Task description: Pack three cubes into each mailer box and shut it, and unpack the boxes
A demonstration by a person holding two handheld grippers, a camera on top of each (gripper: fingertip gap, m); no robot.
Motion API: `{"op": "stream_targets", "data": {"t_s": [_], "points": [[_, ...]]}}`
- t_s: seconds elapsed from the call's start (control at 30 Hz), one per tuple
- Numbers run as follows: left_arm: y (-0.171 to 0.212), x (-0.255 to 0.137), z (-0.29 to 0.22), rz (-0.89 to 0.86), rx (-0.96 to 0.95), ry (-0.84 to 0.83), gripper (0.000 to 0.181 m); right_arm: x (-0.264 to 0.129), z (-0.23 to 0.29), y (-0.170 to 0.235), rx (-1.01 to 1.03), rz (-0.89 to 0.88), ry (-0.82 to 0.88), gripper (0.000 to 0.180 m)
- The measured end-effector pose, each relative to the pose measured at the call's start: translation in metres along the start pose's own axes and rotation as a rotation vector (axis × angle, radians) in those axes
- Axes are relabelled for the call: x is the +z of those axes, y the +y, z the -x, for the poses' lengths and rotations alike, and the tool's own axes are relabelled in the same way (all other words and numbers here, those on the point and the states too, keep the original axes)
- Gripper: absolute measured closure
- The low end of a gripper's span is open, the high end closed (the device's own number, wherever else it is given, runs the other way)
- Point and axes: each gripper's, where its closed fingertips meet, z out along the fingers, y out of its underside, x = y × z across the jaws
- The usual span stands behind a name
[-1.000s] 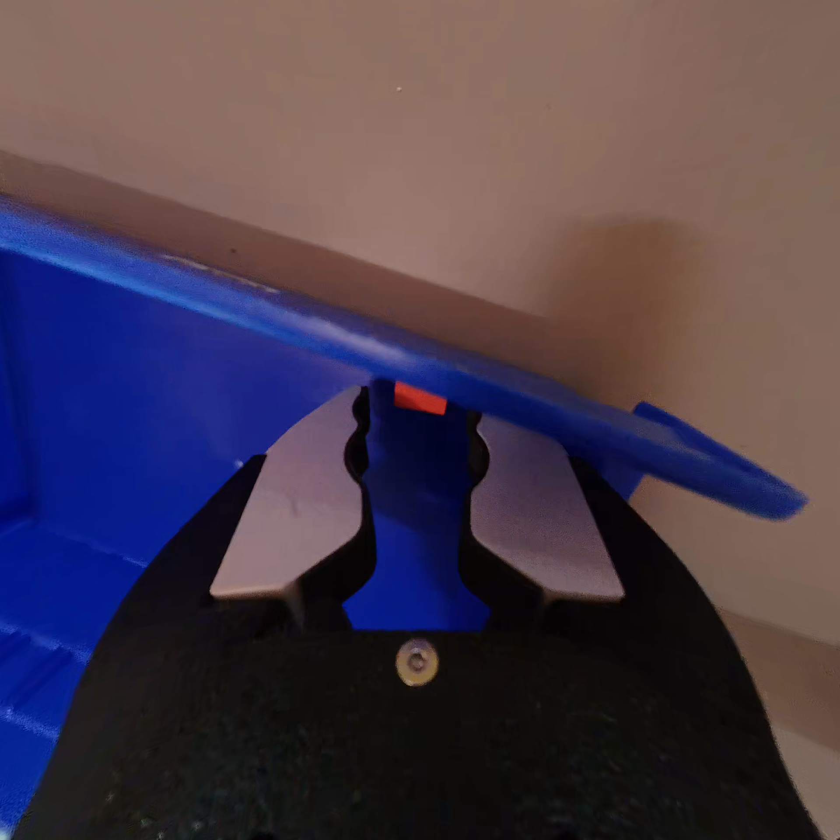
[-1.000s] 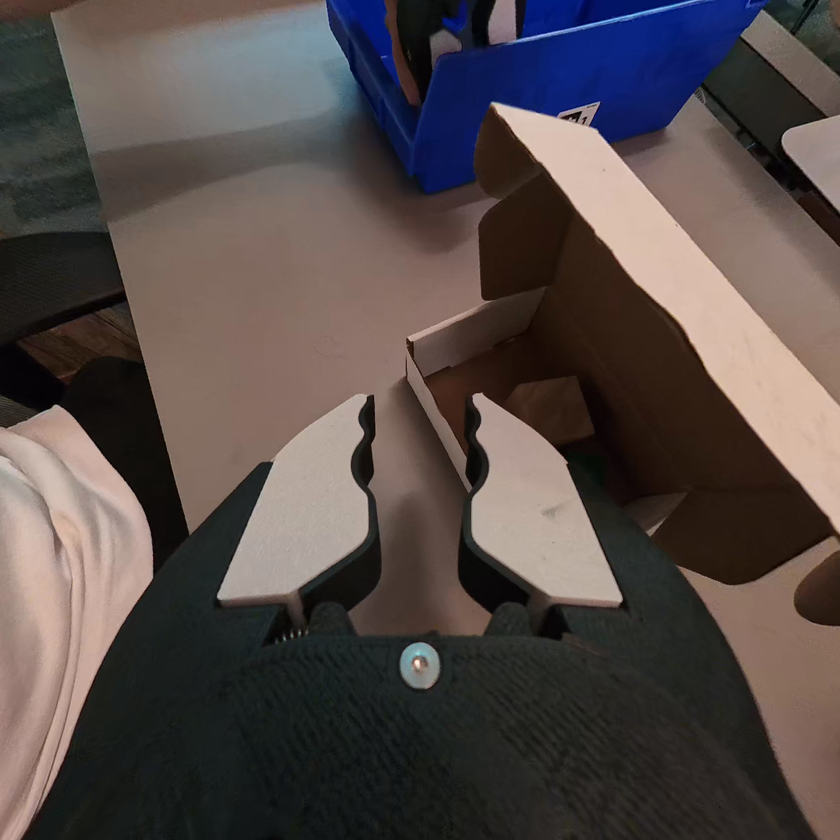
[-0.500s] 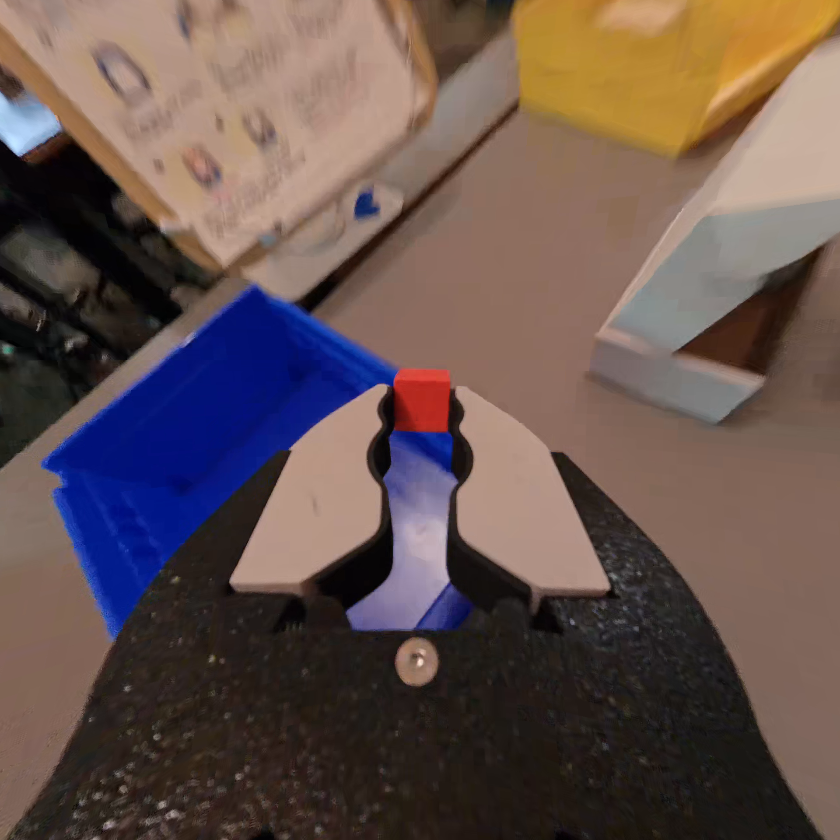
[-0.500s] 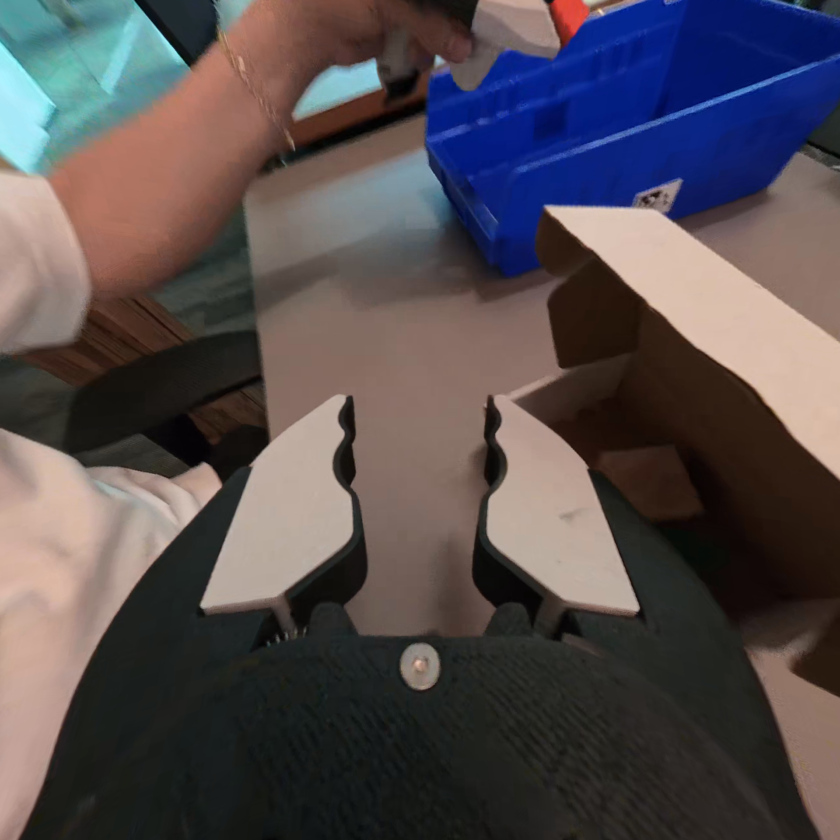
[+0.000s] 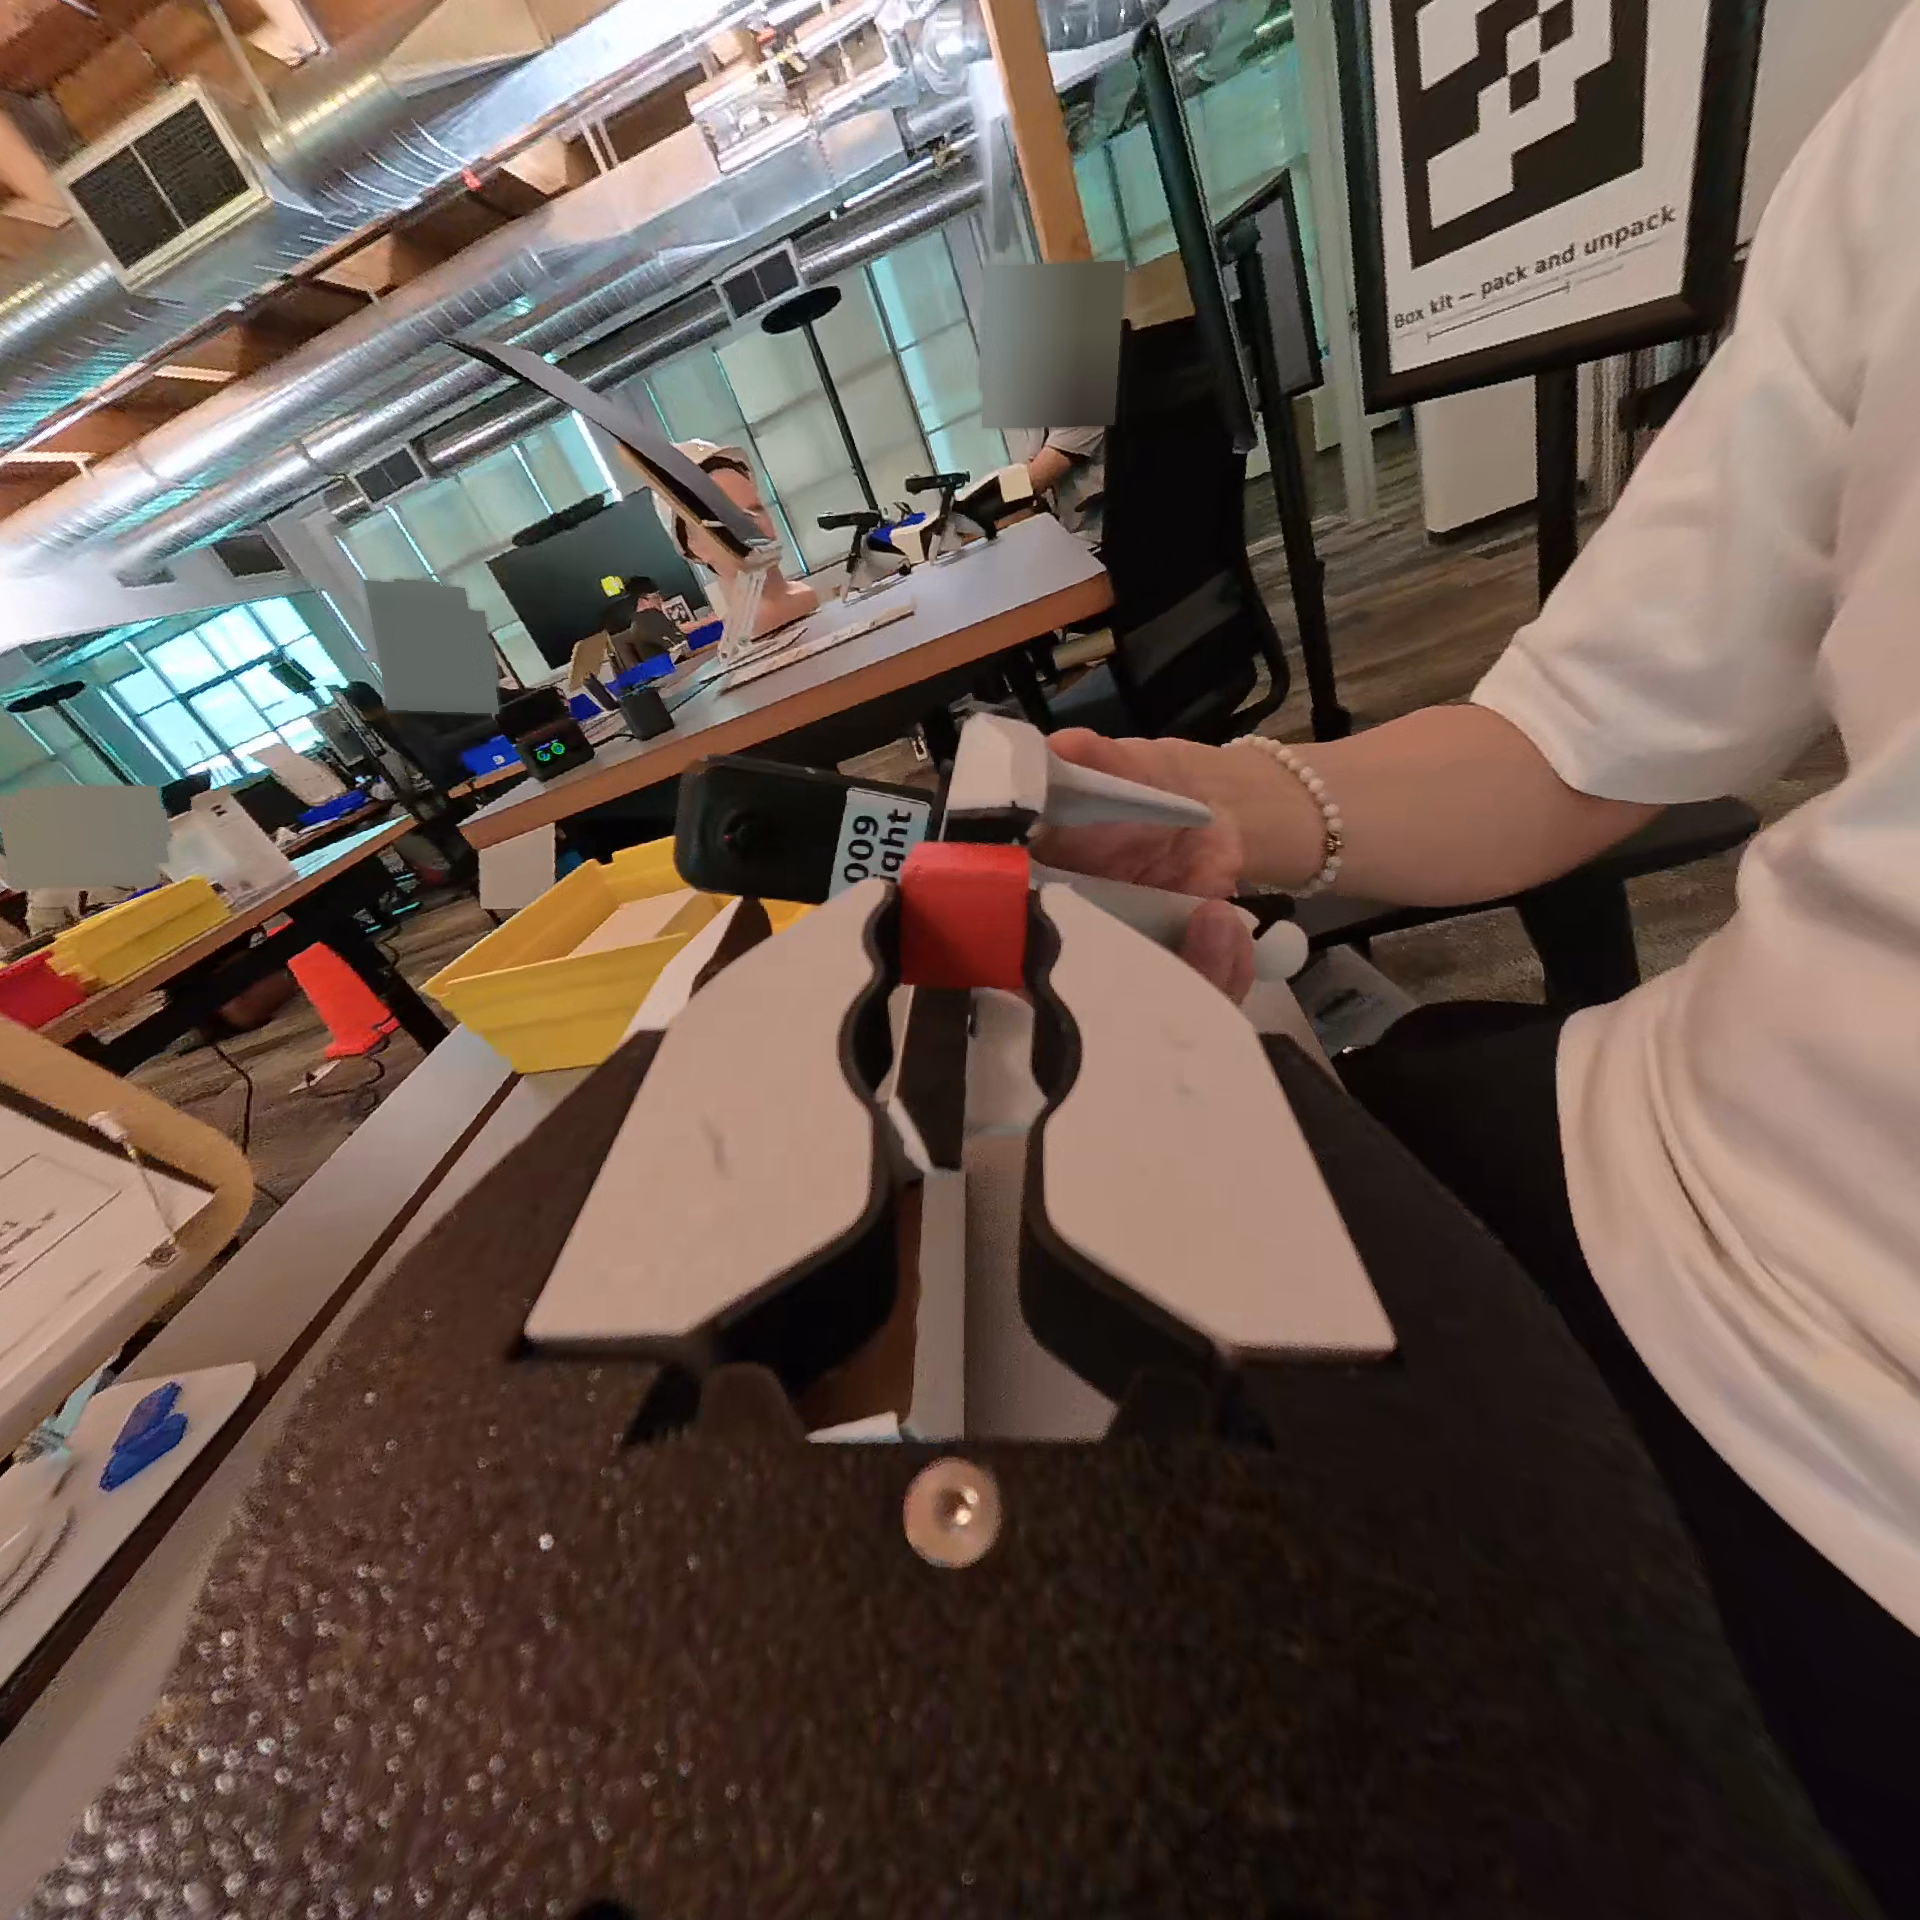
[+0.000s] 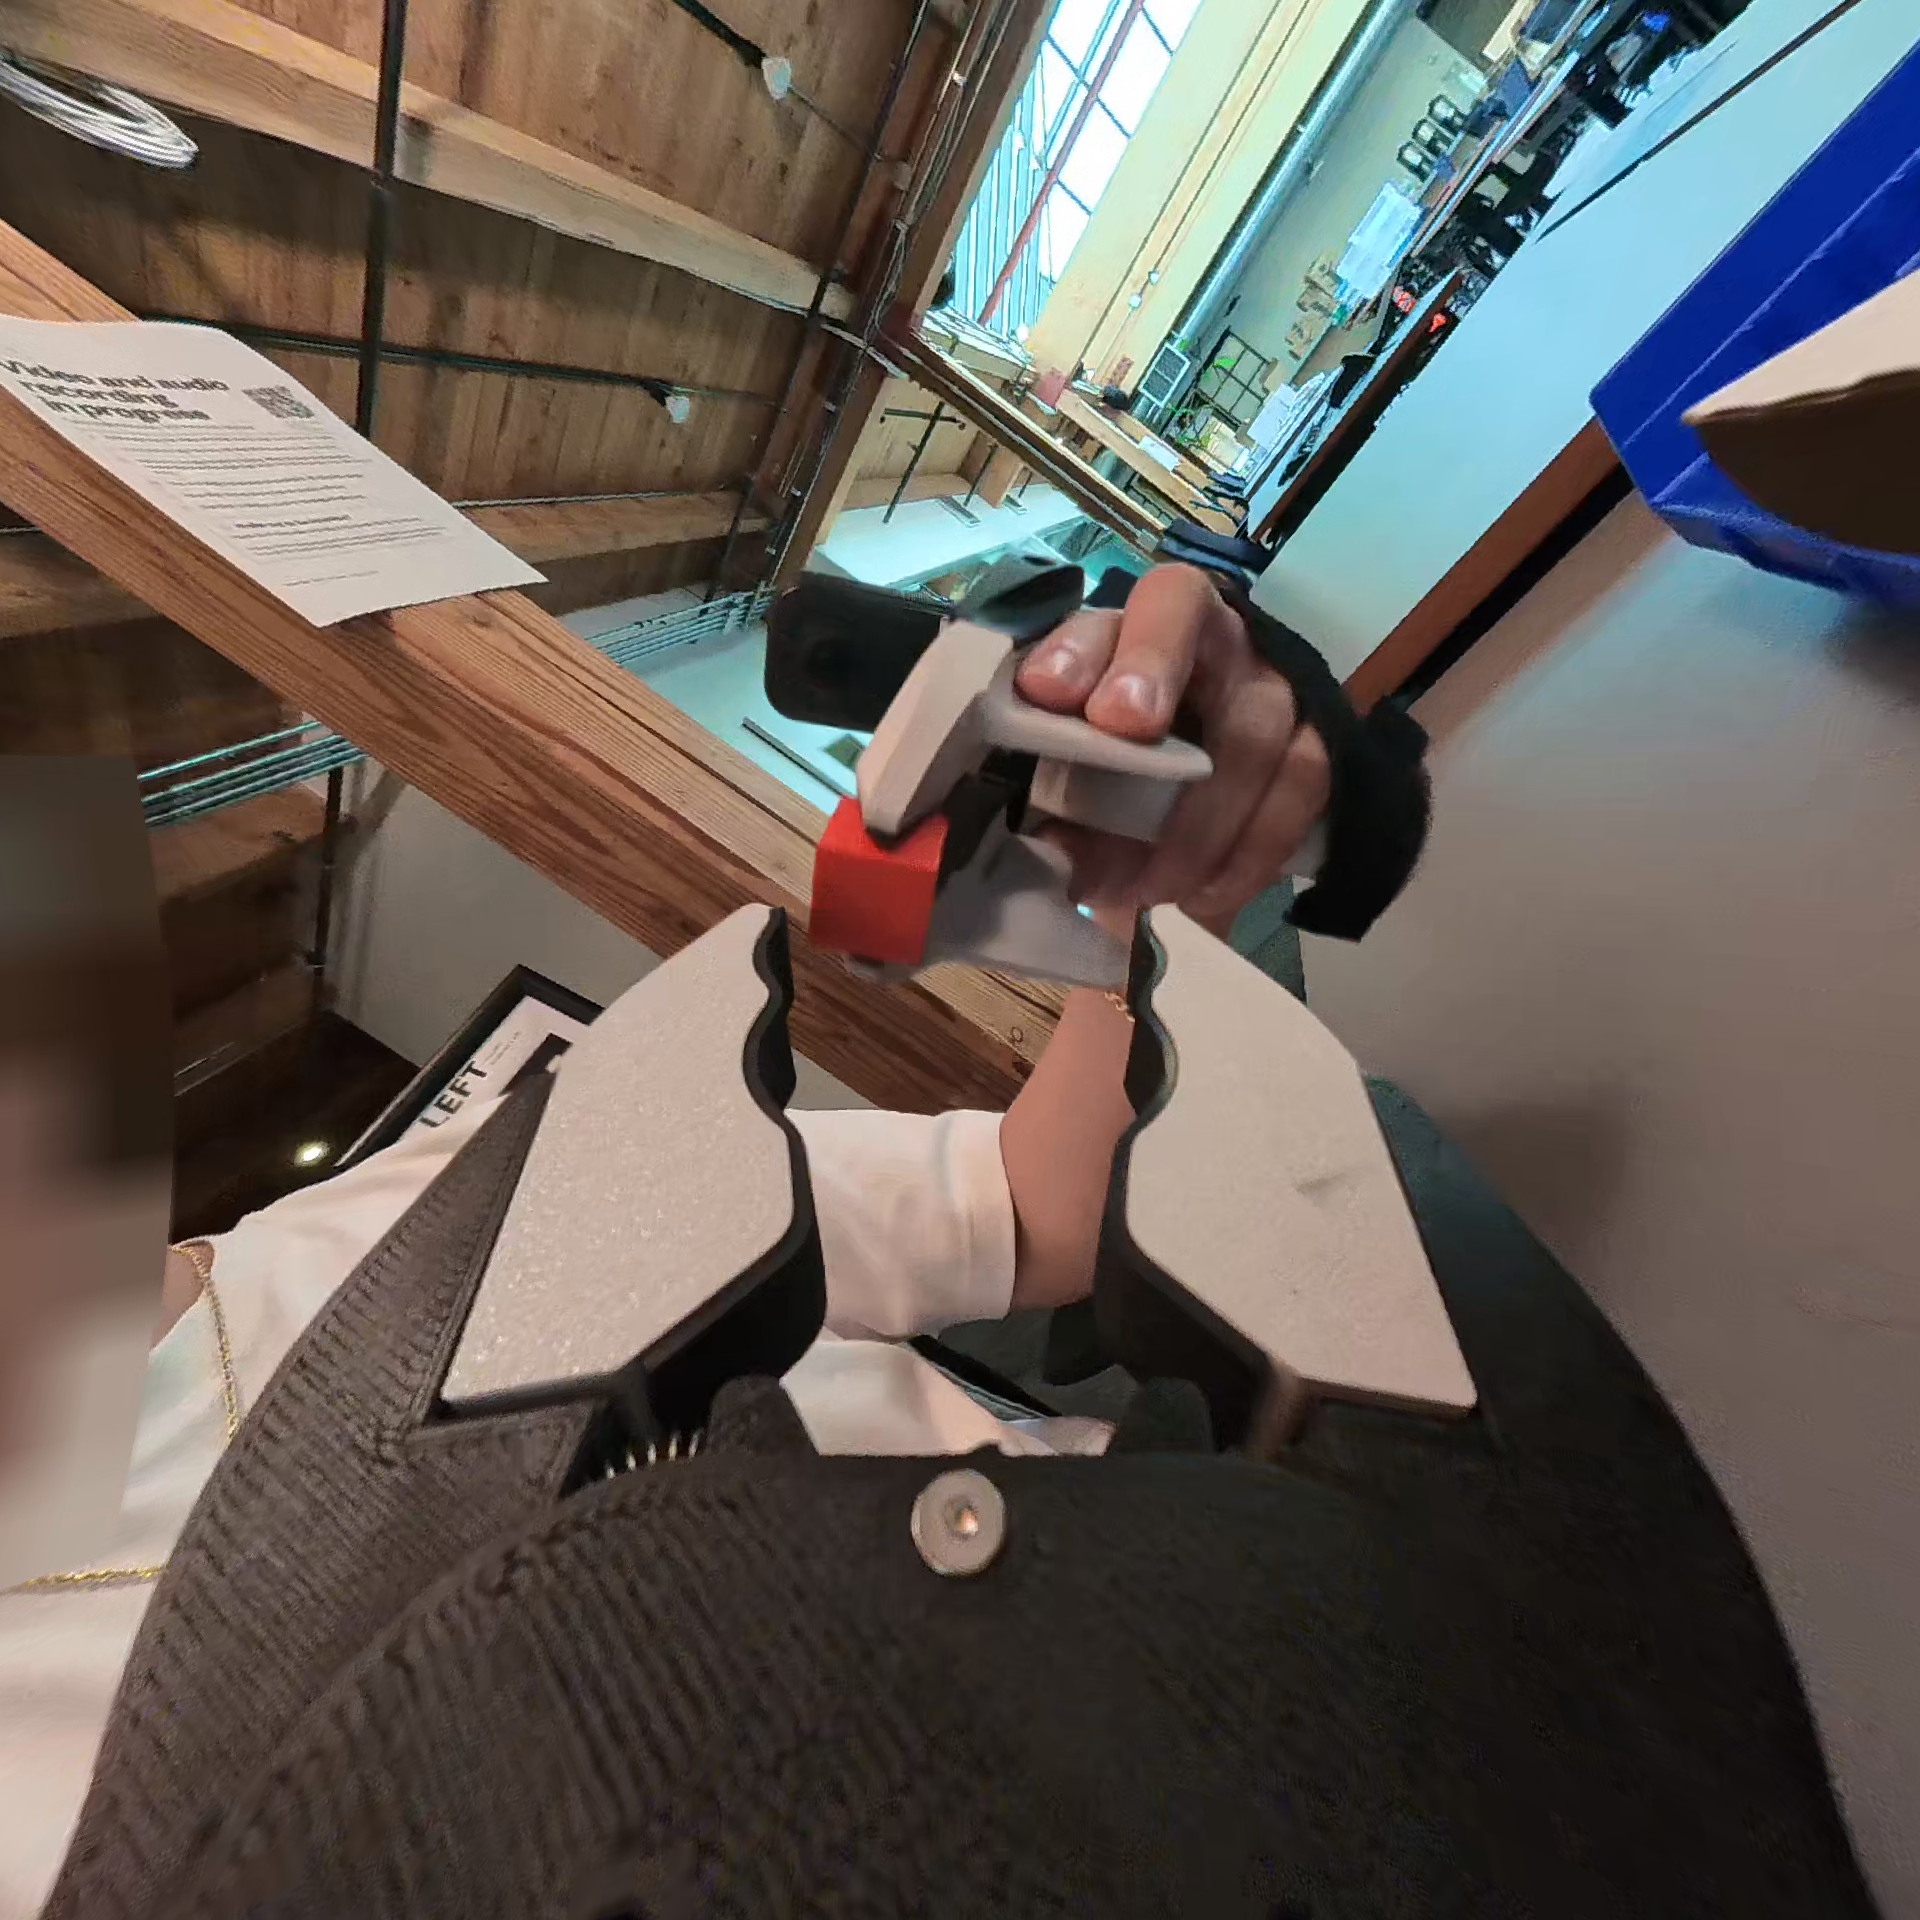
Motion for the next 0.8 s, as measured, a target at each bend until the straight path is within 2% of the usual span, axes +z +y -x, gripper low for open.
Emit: {"op": "stream_targets", "data": {"t_s": [0.13,0.2,0.3,0.37,0.4,0.47,0.63,0.8], "points": [[0.011,0.012,0.001,0.064,0.044,-0.018,0.159,0.001,0.004,0.003,0.014,0.011,-0.025,0.122],[0.015,0.015,0.005,0.099,0.067,-0.042,0.158,-0.001,0.009,-0.001,-0.008,-0.001,-0.064,0.155],[0.019,0.016,0.007,0.135,0.041,-0.068,0.157,-0.005,0.006,-0.002,-0.012,0.023,-0.035,0.157],[0.019,0.015,0.013,0.126,0.032,-0.126,0.136,-0.011,-0.002,-0.005,-0.067,0.032,0.049,0.157],[0.020,0.012,0.018,0.126,0.037,-0.166,0.131,-0.016,-0.006,-0.006,-0.110,0.053,0.108,0.157],[0.025,0.005,0.029,0.150,0.051,-0.253,0.134,-0.032,-0.024,-0.010,-0.228,0.106,0.299,0.157],[0.058,-0.015,0.056,0.350,0.066,-0.452,0.143,-0.120,-0.086,-0.039,-0.559,0.237,1.017,0.157],[0.099,-0.023,0.060,0.569,0.059,-0.501,0.148,-0.132,-0.125,-0.035,-0.653,0.331,1.209,0.157]]}}
